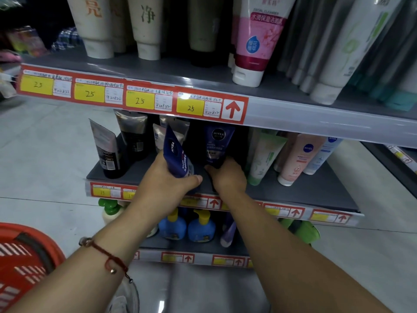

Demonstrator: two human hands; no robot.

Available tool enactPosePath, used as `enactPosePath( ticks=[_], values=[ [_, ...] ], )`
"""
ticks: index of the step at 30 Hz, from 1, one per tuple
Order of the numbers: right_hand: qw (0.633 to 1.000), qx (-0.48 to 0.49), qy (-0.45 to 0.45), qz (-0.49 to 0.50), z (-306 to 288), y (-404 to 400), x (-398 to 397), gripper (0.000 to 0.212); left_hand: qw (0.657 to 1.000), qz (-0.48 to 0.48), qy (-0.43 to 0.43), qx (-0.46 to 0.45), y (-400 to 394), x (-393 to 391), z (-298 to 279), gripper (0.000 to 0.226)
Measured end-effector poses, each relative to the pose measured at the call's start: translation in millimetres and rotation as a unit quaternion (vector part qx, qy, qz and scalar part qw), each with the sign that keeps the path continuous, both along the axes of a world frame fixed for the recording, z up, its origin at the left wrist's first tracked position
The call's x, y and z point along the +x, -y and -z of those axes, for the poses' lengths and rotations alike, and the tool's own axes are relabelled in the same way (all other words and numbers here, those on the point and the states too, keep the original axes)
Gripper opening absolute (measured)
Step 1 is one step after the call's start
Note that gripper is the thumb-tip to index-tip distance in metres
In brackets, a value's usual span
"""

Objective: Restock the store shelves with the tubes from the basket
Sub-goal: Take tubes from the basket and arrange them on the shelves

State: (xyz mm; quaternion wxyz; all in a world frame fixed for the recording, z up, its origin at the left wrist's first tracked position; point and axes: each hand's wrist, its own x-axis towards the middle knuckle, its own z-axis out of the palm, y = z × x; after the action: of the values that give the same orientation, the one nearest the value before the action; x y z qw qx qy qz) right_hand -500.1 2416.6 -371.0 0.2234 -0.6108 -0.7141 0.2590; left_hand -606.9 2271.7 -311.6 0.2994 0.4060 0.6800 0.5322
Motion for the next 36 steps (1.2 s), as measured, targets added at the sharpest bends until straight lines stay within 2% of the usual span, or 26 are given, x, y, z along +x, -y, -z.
enactPosePath(
  ticks=[7, 10, 12, 14, 15, 19, 22, 24, 28, 33, 36],
  values=[
    [0.999, 0.009, 0.037, 0.016, 3.3, -7.6, -5.0, 0.052, 1.0, 0.012, -0.012, -0.016, 3.3, 1.2, 1.1, 0.054],
    [0.998, -0.033, -0.041, 0.023, 1.2, -8.0, -3.3, 0.062, 1.0, 0.012, -0.011, -0.017, 1.4, 1.9, 1.5, 0.049],
    [0.991, -0.063, -0.117, 0.022, -3.0, -5.8, 0.4, 0.052, 1.0, 0.01, -0.012, -0.015, -1.5, 3.4, 2.0, 0.046],
    [0.988, -0.079, -0.134, -0.014, -9.7, 1.4, 9.2, 0.027, 1.0, 0.006, -0.016, -0.014, -5.5, 6.2, 3.1, 0.045],
    [0.985, -0.096, -0.135, -0.039, -14.1, 7.1, 14.1, 0.024, 1.0, 0.003, -0.017, -0.013, -8.0, 8.3, 3.6, 0.046],
    [0.954, -0.136, -0.191, -0.185, -22.2, 24.6, 30.6, 0.053, 0.999, 0.001, -0.043, -0.007, -21.9, 20.6, 5.0, 0.05],
    [0.949, -0.068, -0.17, -0.258, -18.0, 28.2, 43.0, 0.056, 0.997, 0.002, -0.074, 0.007, -33.3, 30.1, 9.1, 0.059],
    [0.958, -0.026, -0.142, -0.247, -13.4, 28.7, 48.6, 0.052, 0.996, -0.004, -0.094, -0.002, -40.3, 35.6, 13.7, 0.062],
    [0.978, -0.005, -0.093, -0.187, -6.3, 26.9, 48.1, 0.045, 0.995, -0.018, -0.095, -0.026, -53.6, 43.5, 25.8, 0.055],
    [0.981, -0.027, -0.11, -0.158, 0.5, 22.0, 43.9, 0.044, 0.994, -0.029, -0.107, -0.016, -64.4, 44.5, 36.4, 0.038],
    [0.98, -0.017, -0.119, -0.157, 1.3, 18.2, 45.5, 0.041, 0.993, -0.04, -0.114, -0.008, -67.0, 42.1, 39.8, 0.039]
  ],
)
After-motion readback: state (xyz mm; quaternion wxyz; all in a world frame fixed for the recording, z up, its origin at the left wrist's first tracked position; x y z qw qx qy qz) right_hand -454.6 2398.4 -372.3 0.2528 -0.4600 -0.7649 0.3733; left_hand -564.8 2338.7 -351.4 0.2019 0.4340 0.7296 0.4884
